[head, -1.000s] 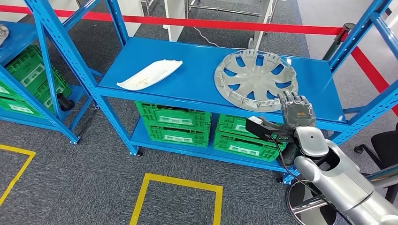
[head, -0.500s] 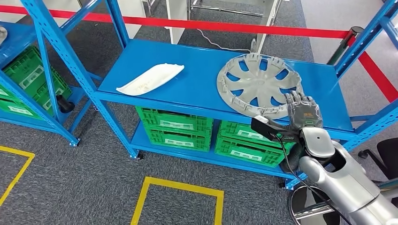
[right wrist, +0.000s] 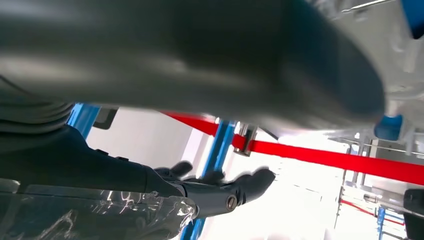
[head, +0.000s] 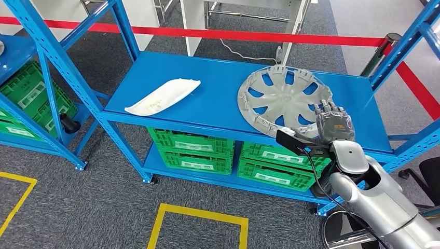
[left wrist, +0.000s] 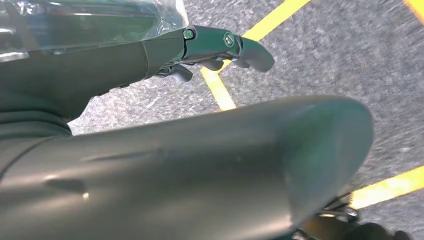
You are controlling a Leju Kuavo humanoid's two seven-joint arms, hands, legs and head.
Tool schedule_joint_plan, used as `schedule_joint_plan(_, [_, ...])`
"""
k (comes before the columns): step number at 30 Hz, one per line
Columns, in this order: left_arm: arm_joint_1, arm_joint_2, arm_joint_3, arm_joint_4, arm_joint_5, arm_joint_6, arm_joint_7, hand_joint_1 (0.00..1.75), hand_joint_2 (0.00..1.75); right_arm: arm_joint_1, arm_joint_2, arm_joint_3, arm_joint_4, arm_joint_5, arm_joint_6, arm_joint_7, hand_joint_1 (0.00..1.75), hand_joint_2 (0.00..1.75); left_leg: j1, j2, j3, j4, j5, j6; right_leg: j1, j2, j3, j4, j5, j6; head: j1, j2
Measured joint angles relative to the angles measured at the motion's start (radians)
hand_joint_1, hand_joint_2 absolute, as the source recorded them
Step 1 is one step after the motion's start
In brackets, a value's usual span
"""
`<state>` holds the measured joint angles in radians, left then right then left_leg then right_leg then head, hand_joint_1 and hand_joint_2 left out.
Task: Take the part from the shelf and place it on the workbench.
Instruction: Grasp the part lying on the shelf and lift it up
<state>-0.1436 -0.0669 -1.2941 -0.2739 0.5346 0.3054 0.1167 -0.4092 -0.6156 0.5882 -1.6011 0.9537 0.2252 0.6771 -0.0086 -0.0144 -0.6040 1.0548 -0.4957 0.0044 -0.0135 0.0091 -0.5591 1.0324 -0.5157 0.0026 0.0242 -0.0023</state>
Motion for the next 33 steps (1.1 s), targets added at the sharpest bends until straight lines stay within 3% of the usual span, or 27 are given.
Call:
schedule_joint_plan(2, [0.0,0.0,0.003,0.0,-0.001,0.0,0.001,0.0,0.0,0.003,-0.001,-0.001,0.0,-0.001,-0.001,0.0,0.0,0.0,0.003,0.0,0.009,-0.021,-0.01,0.009,0.0,-0.001,-0.003,-0.001,-0.003,0.011,0.0,0.0])
schedule_joint_plan(4, [-0.001,0.0,0.005,0.0,-0.003,0.0,0.001,0.0,0.0,0.002,-0.002,-0.005,0.0,-0.001,-0.001,0.0,0.0,0.0,0.01,0.0,0.018,-0.031,-0.013,0.018,0.0,-0.003,-0.02,0.038,-0.025,0.019,0.004,0.0])
schedule_joint_plan(7, [-0.002,-0.001,0.006,0.0,-0.004,0.0,0.001,0.0,0.0,0.005,-0.004,-0.008,0.0,-0.001,-0.001,0.0,0.0,0.0,0.012,0.0,0.031,-0.034,-0.022,0.027,-0.003,-0.004,-0.12,0.214,-0.086,0.027,0.012,0.0])
schedule_joint_plan(8, [-0.001,-0.001,0.007,0.0,-0.004,0.0,0.001,0.0,0.0,0.007,-0.004,-0.008,0.0,-0.001,-0.001,0.0,0.0,0.0,0.012,0.0,0.036,-0.034,-0.027,0.028,-0.004,-0.004,-0.152,0.258,-0.089,0.029,0.013,0.0])
schedule_joint_plan(9, [-0.001,-0.001,0.008,0.0,-0.004,0.0,0.001,0.0,0.0,0.009,-0.004,-0.007,0.0,-0.001,-0.001,0.0,0.0,0.0,0.011,0.0,0.042,-0.033,-0.032,0.027,-0.005,-0.004,-0.169,0.27,-0.072,0.03,0.013,0.0])
schedule_joint_plan(11, [0.0,-0.001,0.01,0.0,-0.004,0.0,0.001,0.0,0.0,0.01,-0.004,-0.008,0.0,-0.001,-0.001,0.0,0.0,0.0,0.012,-0.001,0.06,-0.032,-0.046,0.023,-0.005,-0.004,-0.147,0.184,0.01,0.029,0.014,0.0])
schedule_joint_plan(13, [-0.001,-0.002,0.012,0.0,-0.004,0.0,0.001,0.0,0.0,0.009,-0.003,-0.008,0.001,-0.002,-0.001,0.0,0.0,0.0,0.011,-0.001,0.074,-0.029,-0.061,0.013,-0.002,-0.005,-0.102,0.075,0.066,0.026,0.014,0.0])
schedule_joint_plan(16, [-0.002,-0.002,0.013,0.0,-0.005,0.0,0.002,0.0,0.0,0.009,-0.004,-0.009,0.0,-0.002,-0.001,0.0,0.0,0.0,0.009,-0.001,0.076,-0.031,-0.07,-0.004,0.004,-0.003,-0.079,0.025,0.055,0.008,0.012,0.0])
schedule_joint_plan(19, [-0.002,-0.002,0.013,0.0,-0.005,0.0,0.003,0.0,0.0,0.009,-0.004,-0.01,0.0,-0.002,-0.001,0.0,0.0,0.0,0.009,0.001,0.068,-0.004,-0.097,-0.02,-0.002,-0.003,-0.067,0.013,0.048,-0.01,0.01,0.0])
schedule_joint_plan(20, [-0.003,-0.002,0.013,0.0,-0.005,0.0,0.003,0.0,0.0,0.009,-0.004,-0.01,0.0,-0.002,-0.001,0.0,0.0,0.0,0.01,0.002,0.048,0.038,-0.119,-0.024,-0.004,-0.004,-0.062,0.01,0.046,-0.015,0.008,0.0])
schedule_joint_plan(22, [-0.003,-0.002,0.014,0.0,-0.005,0.001,0.003,0.0,0.0,0.01,-0.003,-0.009,0.0,-0.002,-0.001,0.0,0.0,0.0,0.011,0.002,-0.024,0.17,-0.166,-0.029,-0.003,-0.006,-0.054,0.009,0.039,-0.021,0.005,0.0])
schedule_joint_plan(23, [-0.001,-0.001,0.014,0.0,-0.005,0.001,0.003,0.0,0.0,0.012,-0.003,-0.009,0.0,-0.002,-0.001,0.0,0.0,0.0,0.011,0.002,-0.058,0.223,-0.175,-0.03,-0.003,-0.006,-0.05,0.009,0.035,-0.022,0.005,0.0])
schedule_joint_plan(24, [0.0,-0.001,0.014,0.0,-0.005,0.001,0.003,0.0,0.0,0.013,-0.002,-0.008,0.0,-0.002,-0.001,0.0,0.0,0.0,0.011,0.002,-0.081,0.248,-0.165,-0.03,-0.002,-0.006,-0.045,0.009,0.031,-0.022,0.005,0.0])
schedule_joint_plan(25, [0.001,-0.001,0.014,0.0,-0.005,0.001,0.004,0.0,0.0,0.015,-0.002,-0.008,0.0,-0.002,0.0,0.0,0.0,0.0,0.011,0.002,-0.084,0.232,-0.133,-0.028,-0.002,-0.005,-0.037,0.009,0.026,-0.021,0.005,0.0])
schedule_joint_plan(28, [0.001,-0.001,0.014,0.0,-0.005,0.003,0.005,0.0,0.0,0.015,-0.001,-0.009,0.0,-0.002,0.001,0.0,0.0,0.0,0.007,0.001,-0.026,0.061,-0.008,-0.014,-0.001,-0.002,-0.01,0.009,0.009,-0.014,0.005,0.0])
schedule_joint_plan(30, [0.001,-0.001,0.014,0.0,-0.005,0.004,0.003,0.0,0.0,0.017,-0.001,-0.01,0.0,-0.006,0.003,0.0,0.0,0.0,0.003,0.0,-0.001,0.0,0.004,-0.005,0.0,0.0,-0.007,0.009,0.002,-0.006,0.005,0.0])
schedule_joint_plan(33, [0.002,-0.001,0.014,0.0,-0.006,0.003,-0.003,0.0,0.0,0.022,-0.001,-0.011,0.0,-0.01,0.007,0.0,0.0,0.0,0.003,-0.001,0.004,-0.019,-0.006,-0.003,0.002,-0.002,-0.009,0.009,0.0,-0.005,0.008,0.0])
